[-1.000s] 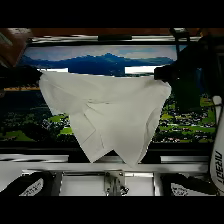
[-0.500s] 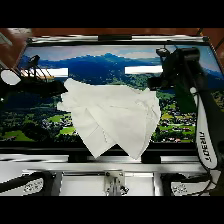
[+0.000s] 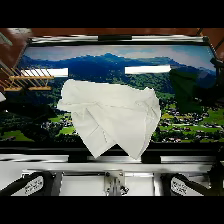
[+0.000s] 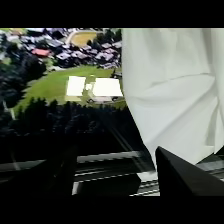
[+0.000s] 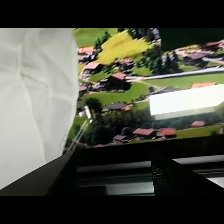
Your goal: Fold the shirts.
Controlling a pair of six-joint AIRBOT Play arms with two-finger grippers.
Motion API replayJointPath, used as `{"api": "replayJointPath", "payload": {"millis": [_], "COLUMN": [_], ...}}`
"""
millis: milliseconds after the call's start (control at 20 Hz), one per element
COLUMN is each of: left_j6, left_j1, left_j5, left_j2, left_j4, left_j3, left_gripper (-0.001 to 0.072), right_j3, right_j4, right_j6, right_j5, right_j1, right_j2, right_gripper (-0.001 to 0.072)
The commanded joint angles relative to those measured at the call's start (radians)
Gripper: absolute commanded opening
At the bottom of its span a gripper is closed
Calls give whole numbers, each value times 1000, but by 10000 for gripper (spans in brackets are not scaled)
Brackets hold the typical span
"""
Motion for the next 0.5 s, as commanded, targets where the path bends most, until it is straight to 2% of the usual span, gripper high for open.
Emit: {"api": "replayJointPath", "payload": {"millis": [0,150,450], "left_j6": [40,54,45], "left_j1": [-12,-95,-198], "left_j5": [211,346,483], "left_j2": [39,9,-82], "left_j4": [-188,-230,-231], "left_j3": [-236,-305,-304], "left_gripper": [625,624,613], "right_j3": [-168,-214,-218], "right_j4": [149,150,166], "right_j6": [-28,-37,-36], "right_j5": [16,37,58], "right_j1": [-62,-35,-36], "right_j2": [80,79,61], "right_gripper": [563,563,563]}}
